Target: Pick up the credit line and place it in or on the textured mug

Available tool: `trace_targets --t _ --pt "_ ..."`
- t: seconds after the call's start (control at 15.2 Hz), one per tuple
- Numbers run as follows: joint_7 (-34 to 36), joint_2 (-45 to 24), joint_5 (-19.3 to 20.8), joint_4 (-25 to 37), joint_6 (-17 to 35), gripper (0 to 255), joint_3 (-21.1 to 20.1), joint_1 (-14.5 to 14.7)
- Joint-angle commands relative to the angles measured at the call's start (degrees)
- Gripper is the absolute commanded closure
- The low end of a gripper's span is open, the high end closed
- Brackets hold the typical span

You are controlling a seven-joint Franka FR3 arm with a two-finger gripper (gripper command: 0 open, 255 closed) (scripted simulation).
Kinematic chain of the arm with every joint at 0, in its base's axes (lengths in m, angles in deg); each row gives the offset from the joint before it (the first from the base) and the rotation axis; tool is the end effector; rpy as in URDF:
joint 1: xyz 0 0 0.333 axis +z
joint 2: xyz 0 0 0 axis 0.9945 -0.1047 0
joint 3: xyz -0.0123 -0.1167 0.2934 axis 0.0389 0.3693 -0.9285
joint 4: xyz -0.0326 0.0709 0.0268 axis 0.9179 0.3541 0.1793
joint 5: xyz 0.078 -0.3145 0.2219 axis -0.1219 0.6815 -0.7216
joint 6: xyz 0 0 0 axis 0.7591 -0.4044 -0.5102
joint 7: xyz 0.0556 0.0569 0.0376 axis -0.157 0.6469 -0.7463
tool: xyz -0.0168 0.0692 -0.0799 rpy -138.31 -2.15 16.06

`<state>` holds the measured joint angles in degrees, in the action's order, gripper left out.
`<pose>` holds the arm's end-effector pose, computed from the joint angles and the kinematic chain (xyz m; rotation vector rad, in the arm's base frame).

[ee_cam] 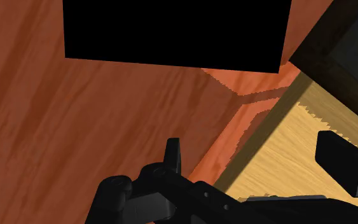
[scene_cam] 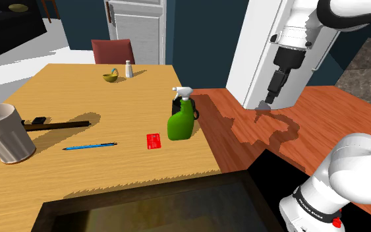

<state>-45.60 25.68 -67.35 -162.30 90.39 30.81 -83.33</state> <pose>0.2889 0.0002 0.5686 -3.0166 -0.2197 0.0939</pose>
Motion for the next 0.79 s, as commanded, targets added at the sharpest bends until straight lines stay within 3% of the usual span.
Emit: trace_targets --t 0.0,0.73 --pt "0.00 0.00 0.00 0.00 0.00 0 0.00 0.00" --pt "20.18 -22.58 -8.95 9.69 5.86 0 -11.46 1.28"
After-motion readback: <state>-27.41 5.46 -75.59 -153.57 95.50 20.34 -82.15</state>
